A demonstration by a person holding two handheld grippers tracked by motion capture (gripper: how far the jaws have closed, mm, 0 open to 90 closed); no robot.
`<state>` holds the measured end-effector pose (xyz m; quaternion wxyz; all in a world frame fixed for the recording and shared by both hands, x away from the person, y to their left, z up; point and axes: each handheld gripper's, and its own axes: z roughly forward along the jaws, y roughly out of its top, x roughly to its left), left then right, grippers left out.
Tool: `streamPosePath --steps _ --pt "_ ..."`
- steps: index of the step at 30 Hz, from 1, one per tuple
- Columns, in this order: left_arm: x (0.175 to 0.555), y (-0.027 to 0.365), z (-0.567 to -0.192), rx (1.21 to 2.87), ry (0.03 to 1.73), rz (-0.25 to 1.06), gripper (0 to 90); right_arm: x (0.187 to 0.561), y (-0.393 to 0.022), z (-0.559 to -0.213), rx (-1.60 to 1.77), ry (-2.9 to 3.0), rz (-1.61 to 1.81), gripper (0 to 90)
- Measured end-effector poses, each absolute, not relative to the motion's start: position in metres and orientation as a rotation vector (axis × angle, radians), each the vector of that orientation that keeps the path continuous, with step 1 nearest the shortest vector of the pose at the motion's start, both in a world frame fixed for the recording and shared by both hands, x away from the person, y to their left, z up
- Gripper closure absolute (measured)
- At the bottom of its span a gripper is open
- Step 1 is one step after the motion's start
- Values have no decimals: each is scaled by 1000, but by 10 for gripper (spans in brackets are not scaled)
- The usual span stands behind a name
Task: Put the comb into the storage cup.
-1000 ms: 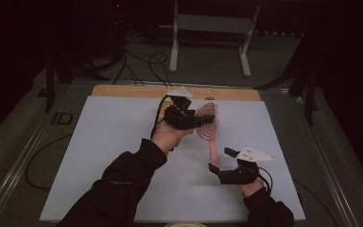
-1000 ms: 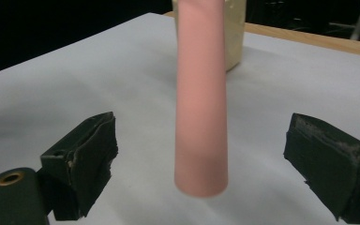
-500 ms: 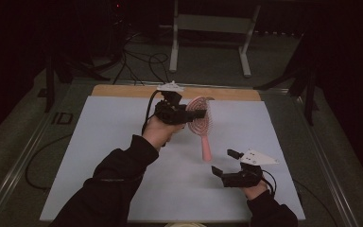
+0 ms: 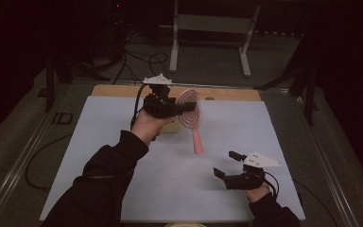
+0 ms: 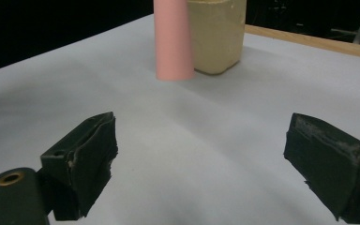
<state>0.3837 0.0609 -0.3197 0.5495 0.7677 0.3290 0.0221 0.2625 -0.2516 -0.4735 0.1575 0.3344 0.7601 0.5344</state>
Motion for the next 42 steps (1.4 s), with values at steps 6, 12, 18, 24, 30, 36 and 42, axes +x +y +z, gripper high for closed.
streamPosePath --steps 6,12,18,24,30,36,42 --pt "387 70 -313 1806 789 77 653 262 -250 -474 950 2183 1522 95" --pt "392 79 -304 1792 798 109 653 262 -251 -474 944 2184 1534 95" --pt "398 90 -296 1771 819 143 653 263 -250 -473 953 2180 1530 95" --pt "404 97 -289 1762 835 170 653 262 -250 -473 948 2183 1526 96" --pt "411 102 -282 1747 848 195 653 263 -250 -473 951 2189 1528 96" --pt "418 105 -276 1732 866 219 653 263 -250 -473 948 2188 1532 96" --pt "425 109 -274 1714 890 235 653 263 -250 -472 947 2193 1539 97"
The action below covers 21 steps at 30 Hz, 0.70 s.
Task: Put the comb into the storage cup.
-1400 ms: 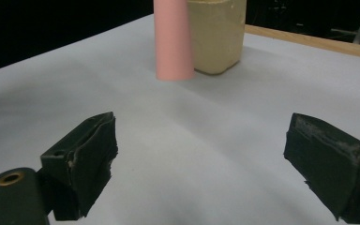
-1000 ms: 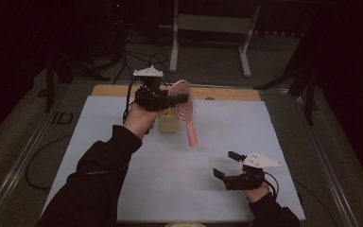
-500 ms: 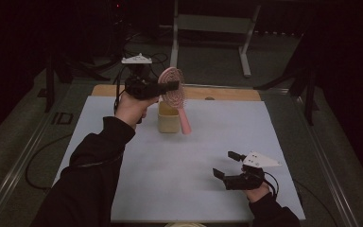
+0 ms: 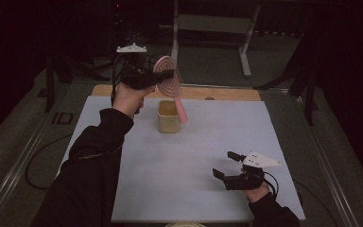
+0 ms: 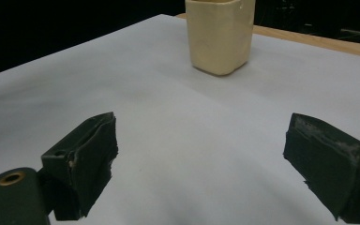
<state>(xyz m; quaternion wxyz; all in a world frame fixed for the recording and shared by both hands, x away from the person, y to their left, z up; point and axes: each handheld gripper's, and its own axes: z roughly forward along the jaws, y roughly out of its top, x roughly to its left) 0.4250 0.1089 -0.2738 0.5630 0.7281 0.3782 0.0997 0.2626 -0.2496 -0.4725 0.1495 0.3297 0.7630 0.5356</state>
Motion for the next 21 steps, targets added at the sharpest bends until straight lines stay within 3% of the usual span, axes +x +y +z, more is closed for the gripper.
streamPosePath --steps 21 --pt "443 126 -271 1679 982 349 654 262 -250 -471 953 2191 1557 98"
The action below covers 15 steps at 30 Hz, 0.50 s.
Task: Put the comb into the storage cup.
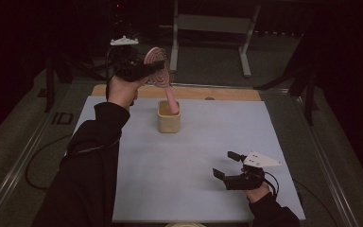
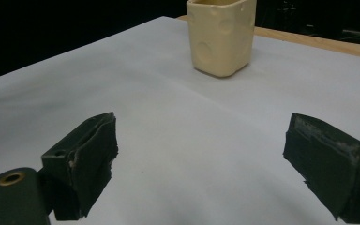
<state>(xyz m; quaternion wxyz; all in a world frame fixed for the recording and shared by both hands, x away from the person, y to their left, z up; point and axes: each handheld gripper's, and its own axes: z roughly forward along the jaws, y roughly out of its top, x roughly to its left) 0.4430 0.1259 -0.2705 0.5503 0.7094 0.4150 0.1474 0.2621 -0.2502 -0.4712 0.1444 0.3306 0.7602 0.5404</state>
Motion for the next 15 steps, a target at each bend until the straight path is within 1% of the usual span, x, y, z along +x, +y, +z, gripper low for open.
streamPosePath --steps 15 --pt "452 120 -286 1684 1020 424 653 262 -250 -471 946 2195 1560 98"
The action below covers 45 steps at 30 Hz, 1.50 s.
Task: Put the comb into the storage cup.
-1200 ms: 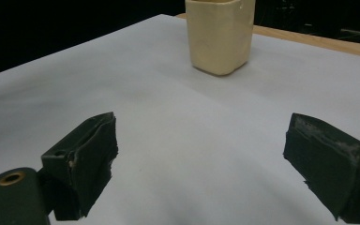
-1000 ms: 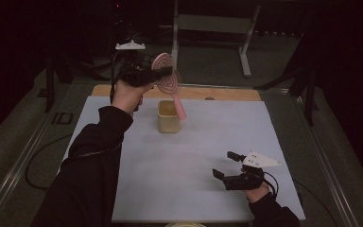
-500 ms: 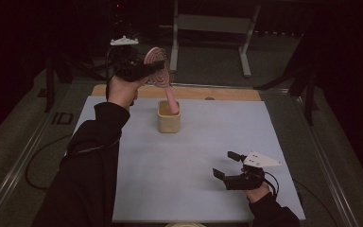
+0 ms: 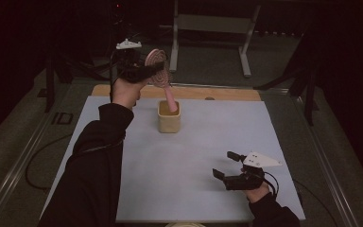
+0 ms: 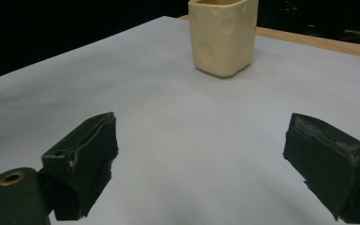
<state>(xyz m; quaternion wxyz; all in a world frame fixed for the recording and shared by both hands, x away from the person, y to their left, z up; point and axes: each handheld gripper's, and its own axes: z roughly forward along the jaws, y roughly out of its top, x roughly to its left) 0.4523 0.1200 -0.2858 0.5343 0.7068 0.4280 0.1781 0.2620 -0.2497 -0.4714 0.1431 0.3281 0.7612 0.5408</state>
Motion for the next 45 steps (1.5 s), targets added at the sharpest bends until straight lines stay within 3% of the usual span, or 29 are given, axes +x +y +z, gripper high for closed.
streamPosePath --steps 45 --pt "469 115 -344 1712 1078 383 652 262 -250 -472 945 2202 1564 99"
